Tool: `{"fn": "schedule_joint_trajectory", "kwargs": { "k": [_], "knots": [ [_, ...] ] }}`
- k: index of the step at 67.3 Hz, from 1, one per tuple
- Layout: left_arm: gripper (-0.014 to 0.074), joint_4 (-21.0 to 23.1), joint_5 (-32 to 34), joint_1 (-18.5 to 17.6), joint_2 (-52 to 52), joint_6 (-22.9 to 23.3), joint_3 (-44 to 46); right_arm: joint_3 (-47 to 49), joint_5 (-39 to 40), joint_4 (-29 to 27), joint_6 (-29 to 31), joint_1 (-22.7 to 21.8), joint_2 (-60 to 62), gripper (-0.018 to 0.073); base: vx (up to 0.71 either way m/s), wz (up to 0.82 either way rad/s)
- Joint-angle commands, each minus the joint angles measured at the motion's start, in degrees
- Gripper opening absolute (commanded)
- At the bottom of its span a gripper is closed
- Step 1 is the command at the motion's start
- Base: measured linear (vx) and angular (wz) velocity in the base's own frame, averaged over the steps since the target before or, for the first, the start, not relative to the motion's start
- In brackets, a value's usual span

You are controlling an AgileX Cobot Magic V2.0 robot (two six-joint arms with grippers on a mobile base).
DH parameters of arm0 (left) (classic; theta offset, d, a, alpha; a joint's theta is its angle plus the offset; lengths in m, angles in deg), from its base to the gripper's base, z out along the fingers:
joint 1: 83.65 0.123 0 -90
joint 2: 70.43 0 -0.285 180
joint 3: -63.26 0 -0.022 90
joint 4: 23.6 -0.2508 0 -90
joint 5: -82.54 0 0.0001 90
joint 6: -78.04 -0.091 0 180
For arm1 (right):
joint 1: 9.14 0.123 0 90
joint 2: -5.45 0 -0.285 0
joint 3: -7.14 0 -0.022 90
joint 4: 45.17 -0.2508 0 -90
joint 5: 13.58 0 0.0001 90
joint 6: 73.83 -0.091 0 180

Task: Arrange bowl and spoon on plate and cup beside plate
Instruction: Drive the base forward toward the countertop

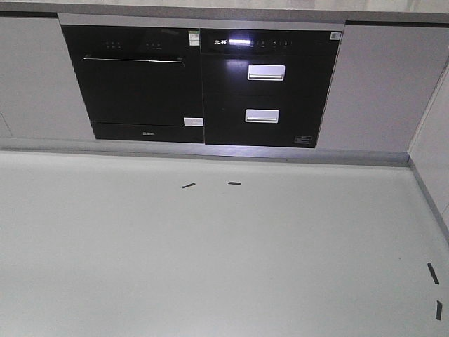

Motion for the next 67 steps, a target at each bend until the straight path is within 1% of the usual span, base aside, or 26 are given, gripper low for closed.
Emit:
{"fn": "schedule_joint_trajectory", "kwargs": {
  "k": [1, 37, 67],
  "knots": [
    [-0.0006, 0.04, 4.24, 0.03, -0.78, 0.61, 0.45, -0.22, 3.92, 0.00, 0.43, -0.07, 0.60, -0.0006, 0.03, 0.00],
    [-0.0006, 0.04, 4.24, 0.03, -0.78, 0.61, 0.45, -0.22, 3.92, 0.00, 0.43, -0.07, 0.60, -0.0006, 0.06, 0.00],
    [-0.0006, 0.04, 4.24, 0.03, -0.78, 0.61, 0.45, -0.22, 3.92, 0.00, 0.43, -0.07, 0.60, -0.0006, 0.13, -0.05]
  ]
}}
